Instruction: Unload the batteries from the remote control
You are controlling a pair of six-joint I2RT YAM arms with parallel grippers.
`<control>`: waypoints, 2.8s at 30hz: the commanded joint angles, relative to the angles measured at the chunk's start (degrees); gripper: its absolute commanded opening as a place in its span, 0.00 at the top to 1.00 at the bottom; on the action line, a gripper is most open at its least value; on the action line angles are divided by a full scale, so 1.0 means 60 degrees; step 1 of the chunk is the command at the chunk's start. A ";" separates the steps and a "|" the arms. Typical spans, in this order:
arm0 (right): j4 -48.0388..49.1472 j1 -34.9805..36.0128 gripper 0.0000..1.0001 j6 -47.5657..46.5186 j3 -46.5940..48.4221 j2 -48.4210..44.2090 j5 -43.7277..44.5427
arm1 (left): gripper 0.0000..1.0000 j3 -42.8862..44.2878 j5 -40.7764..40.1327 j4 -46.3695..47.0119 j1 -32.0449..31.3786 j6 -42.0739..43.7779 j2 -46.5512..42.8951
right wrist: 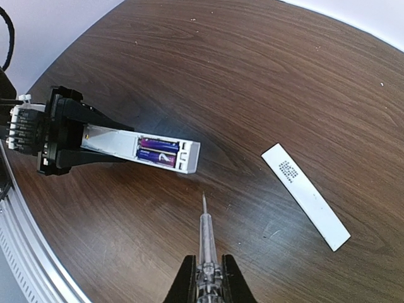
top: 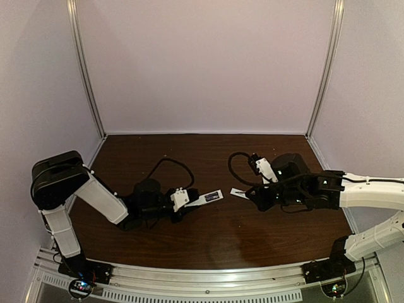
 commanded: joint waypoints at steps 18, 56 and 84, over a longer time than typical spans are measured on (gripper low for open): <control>-0.1005 0.0518 1.00 0.1346 0.0922 0.0407 0.0105 | 1.00 0.0174 -0.0317 0.0541 -0.0040 0.0200 0.0161; 0.0254 0.0728 1.00 0.1665 0.1566 0.2416 0.0739 | 1.00 0.0319 0.0304 0.0040 -0.0095 0.0656 0.0522; 0.0360 0.0752 1.00 0.2058 0.1188 0.2205 0.0883 | 1.00 0.0486 0.0535 -0.0127 -0.0245 0.0854 0.0657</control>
